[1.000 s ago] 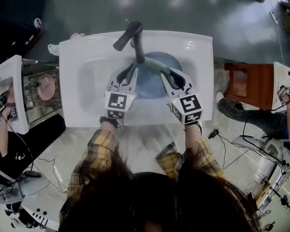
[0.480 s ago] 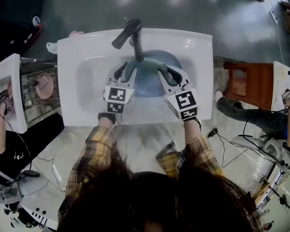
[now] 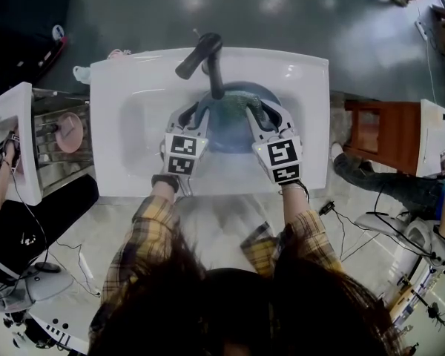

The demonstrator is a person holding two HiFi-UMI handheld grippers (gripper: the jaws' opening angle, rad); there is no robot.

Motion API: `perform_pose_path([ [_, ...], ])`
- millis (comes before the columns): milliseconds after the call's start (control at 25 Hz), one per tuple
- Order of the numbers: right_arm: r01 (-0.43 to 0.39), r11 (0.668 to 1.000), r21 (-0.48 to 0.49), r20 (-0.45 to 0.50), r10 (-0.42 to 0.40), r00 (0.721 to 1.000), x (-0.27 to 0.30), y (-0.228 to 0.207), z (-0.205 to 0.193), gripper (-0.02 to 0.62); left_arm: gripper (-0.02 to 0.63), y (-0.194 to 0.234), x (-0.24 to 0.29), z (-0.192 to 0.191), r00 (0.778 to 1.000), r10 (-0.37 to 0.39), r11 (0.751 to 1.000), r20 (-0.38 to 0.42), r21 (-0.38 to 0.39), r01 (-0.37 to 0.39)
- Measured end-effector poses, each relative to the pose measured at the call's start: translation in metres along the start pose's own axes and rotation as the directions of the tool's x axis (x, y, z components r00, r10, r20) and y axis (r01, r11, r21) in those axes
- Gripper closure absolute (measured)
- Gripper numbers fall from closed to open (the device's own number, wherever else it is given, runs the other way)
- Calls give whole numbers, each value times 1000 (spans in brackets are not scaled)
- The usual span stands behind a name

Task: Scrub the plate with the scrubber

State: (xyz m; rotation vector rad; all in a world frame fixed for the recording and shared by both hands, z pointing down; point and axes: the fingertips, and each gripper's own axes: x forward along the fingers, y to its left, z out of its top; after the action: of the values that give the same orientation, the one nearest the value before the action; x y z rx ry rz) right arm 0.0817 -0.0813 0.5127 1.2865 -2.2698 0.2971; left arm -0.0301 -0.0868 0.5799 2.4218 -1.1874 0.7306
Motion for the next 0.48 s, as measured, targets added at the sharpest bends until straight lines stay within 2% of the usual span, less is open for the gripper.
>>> perform_pose_path([
  [240, 30, 998, -63, -27, -32, 999, 10, -5, -2, 495, 570, 7, 2, -3, 999, 25, 1000, -21, 9, -25],
  [480, 64, 987, -147, -41, -71, 997, 21, -8, 1, 495, 577, 6, 1, -3, 1000, 10, 1000, -26, 9, -10],
])
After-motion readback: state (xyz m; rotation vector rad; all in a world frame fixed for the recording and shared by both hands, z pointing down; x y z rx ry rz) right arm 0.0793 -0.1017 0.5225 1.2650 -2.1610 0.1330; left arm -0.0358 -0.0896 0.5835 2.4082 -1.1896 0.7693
